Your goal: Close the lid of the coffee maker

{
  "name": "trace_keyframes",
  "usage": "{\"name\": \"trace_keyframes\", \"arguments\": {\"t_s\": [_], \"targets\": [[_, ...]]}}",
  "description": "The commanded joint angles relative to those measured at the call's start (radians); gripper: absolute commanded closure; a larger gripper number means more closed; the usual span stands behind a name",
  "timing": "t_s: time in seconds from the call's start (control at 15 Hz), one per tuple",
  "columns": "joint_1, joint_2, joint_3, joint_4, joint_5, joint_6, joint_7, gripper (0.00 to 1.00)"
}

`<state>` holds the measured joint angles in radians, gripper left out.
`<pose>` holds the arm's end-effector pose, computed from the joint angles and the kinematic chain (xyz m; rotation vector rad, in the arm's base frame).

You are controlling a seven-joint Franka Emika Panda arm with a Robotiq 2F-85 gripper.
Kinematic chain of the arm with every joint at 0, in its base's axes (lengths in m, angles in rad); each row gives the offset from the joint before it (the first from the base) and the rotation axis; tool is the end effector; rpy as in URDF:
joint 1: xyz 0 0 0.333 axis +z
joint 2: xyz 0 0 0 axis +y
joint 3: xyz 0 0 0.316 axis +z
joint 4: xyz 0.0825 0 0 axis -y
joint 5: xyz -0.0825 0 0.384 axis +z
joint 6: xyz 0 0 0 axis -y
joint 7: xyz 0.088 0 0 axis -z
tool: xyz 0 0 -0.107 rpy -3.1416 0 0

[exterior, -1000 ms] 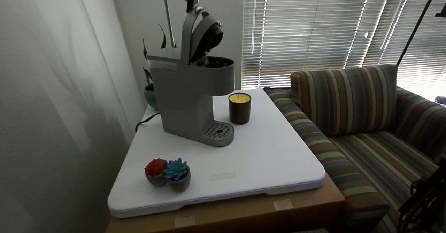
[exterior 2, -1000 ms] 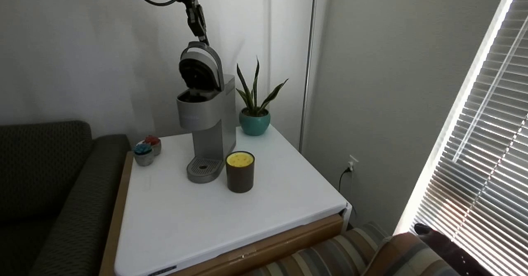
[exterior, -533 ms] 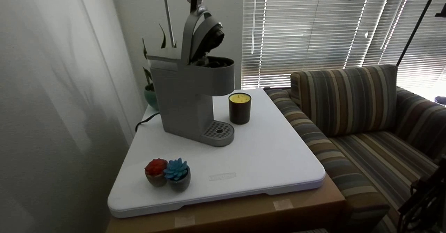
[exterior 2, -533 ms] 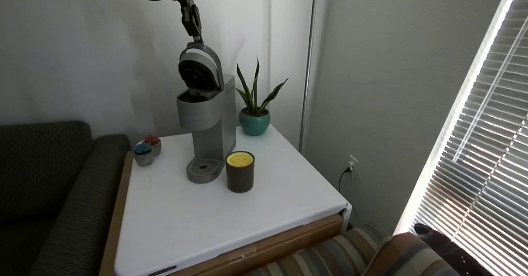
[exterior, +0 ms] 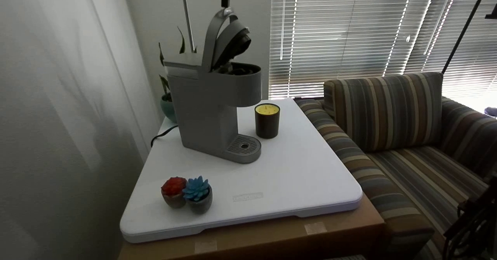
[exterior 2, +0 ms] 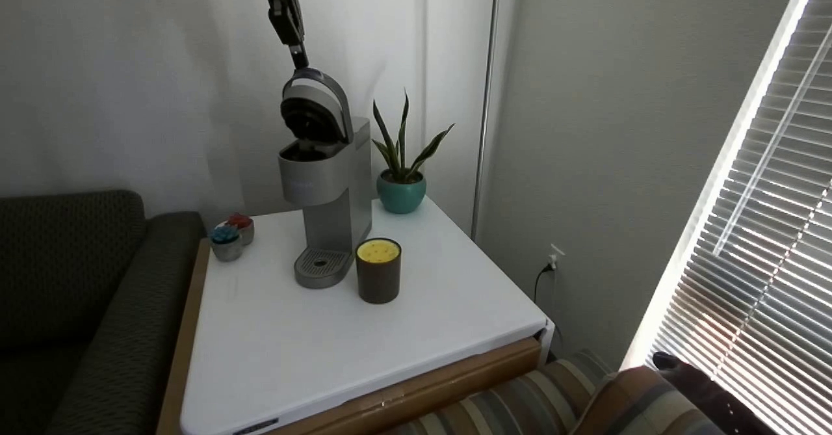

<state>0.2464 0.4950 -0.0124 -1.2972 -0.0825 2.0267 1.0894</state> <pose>0.7068 0.1657 0.4847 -2.7868 1.2205 -0.3614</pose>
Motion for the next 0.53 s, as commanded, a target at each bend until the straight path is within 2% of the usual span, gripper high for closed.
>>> {"name": "trace_keyframes", "arguments": {"t_s": [0.0, 0.2, 0.47], "targets": [[0.004, -0.069, -0.001, -0.086, -0.022, -0.039, 0.01, 1.0], [0.001, -0.084, 0.004, -0.106, -0.023, -0.045, 0.003, 1.0], [0.009, -0.074, 0.001, -0.069, -0.059, -0.02, 0.0, 1.0]]}}
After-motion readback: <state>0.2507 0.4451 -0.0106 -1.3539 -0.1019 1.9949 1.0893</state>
